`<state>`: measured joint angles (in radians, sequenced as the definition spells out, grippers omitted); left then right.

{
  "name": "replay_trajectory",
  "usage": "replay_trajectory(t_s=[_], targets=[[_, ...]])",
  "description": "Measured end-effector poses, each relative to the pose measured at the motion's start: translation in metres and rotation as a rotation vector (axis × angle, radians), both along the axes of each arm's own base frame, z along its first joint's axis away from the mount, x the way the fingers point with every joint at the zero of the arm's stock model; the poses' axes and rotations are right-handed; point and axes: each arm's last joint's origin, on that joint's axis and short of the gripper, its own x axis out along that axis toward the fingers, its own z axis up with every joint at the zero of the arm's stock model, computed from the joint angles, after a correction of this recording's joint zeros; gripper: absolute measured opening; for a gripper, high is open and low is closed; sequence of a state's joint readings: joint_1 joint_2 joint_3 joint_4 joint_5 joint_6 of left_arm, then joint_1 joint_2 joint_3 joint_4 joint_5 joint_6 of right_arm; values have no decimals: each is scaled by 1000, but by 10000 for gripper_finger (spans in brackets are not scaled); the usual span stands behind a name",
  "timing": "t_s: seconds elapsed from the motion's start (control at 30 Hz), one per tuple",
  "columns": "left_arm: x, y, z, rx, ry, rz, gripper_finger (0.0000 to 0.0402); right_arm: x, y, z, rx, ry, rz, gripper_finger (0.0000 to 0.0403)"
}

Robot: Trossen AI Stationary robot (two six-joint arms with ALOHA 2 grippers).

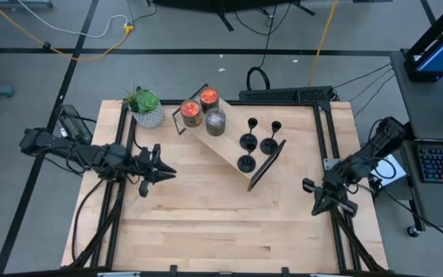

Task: Pick & Place candle stick holders
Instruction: Return to Home Position

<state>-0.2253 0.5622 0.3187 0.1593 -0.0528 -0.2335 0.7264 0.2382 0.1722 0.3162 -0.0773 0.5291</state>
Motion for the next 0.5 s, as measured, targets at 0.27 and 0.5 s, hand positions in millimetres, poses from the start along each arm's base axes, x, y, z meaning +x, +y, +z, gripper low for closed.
replay_trajectory(t_s=[0.27,0.5], targets=[[2,14,-1,21,4,37,72,13,-13,-20,-52,50,-220,6],[3,31,-1,34,5,66,72,20,-24,-24,-132,38,-338,6]])
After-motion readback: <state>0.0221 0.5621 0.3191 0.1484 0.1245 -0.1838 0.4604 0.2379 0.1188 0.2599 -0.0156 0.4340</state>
